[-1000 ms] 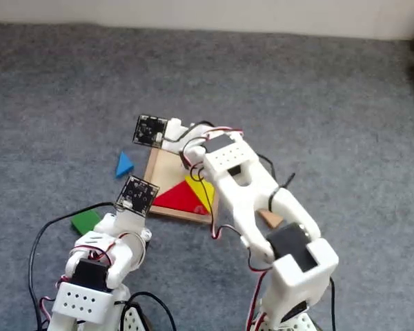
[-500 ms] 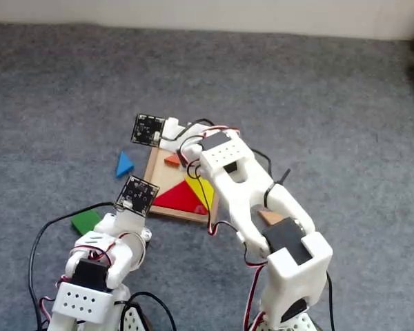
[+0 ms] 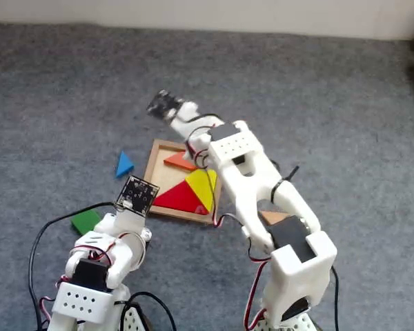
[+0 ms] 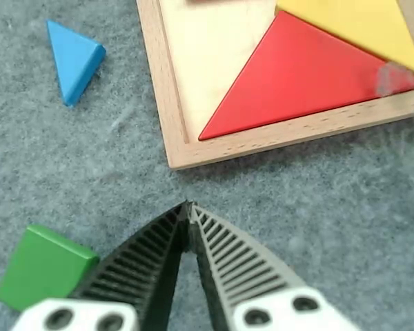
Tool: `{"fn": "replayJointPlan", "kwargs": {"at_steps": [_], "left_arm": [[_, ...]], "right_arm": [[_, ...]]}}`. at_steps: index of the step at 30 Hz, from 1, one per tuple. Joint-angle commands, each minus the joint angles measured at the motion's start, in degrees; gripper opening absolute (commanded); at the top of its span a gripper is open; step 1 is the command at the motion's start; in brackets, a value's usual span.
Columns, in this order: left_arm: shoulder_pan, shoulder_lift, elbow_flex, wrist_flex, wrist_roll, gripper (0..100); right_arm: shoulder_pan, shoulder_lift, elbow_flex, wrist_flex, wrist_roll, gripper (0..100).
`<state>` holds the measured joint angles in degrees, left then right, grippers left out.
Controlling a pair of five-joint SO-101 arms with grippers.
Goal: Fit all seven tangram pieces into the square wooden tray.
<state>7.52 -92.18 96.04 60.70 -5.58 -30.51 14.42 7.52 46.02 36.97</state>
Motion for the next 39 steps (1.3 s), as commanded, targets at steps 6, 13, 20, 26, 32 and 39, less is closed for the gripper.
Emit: {"fn": "replayJointPlan", "kwargs": {"at_steps": [6,13,20,26,32,39], "left_arm": [[-0.22,-0.48,1.63,0.00,-0.44,1],[-0.22,-0.48,1.63,0.00,-0.44,1],[-0.22,-0.48,1.63,0.00,-0.35,1],[-0.22,-0.48,1.63,0.00,-0.35,1],[-0.22,-0.48,1.63,0.00,-0.35,1],[-0.22,-0.48,1.63,0.00,-0.35,1]], "right_arm": [[9.27,-3.47,-3.38,7.34,-17.32,0.5],[11.82,-7.87,-6.73,28.88,-20.84,4.6],[14.46,-16.66,-2.86,41.98,-9.93,16.3],[17.27,-20.62,11.38,36.97,-1.76,16.3],[18.33,-25.36,24.66,26.95,2.64,16.3],[18.86,-26.07,33.63,18.51,2.55,16.3]]}}
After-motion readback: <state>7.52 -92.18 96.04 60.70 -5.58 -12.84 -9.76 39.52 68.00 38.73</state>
